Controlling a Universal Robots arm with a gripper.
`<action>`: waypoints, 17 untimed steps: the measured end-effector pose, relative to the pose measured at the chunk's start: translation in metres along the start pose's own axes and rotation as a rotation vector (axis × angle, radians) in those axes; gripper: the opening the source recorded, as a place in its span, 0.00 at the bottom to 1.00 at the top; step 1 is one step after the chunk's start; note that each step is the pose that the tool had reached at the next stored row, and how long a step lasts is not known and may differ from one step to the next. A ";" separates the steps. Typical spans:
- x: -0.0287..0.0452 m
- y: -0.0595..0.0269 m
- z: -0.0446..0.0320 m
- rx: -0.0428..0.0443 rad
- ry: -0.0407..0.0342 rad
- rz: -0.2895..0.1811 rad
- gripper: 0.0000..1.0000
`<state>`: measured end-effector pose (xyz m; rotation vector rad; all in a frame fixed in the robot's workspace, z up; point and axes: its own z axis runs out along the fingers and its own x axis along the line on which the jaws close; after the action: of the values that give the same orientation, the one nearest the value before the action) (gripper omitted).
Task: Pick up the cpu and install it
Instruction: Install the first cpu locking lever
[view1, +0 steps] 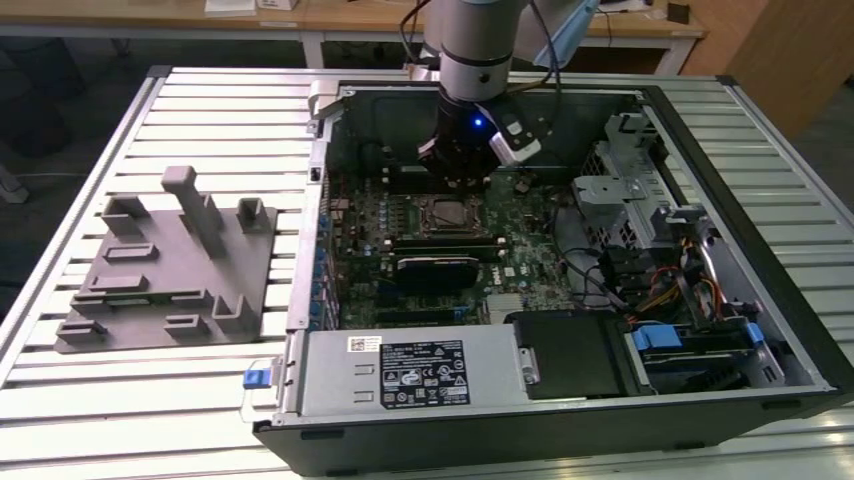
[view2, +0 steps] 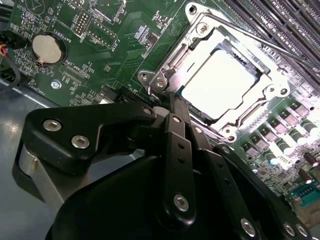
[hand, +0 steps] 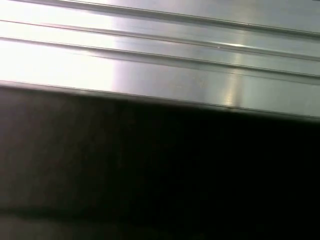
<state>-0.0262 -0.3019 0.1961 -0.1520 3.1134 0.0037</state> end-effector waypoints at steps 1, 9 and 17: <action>-0.0001 0.0000 0.0002 -0.0007 0.0001 0.000 0.11; -0.0006 0.0002 0.0005 -0.0643 -0.0021 0.001 0.11; -0.0008 0.0001 -0.0126 -0.0665 0.0036 0.002 0.11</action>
<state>-0.0257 -0.3017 0.2087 -0.1508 3.1185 0.1073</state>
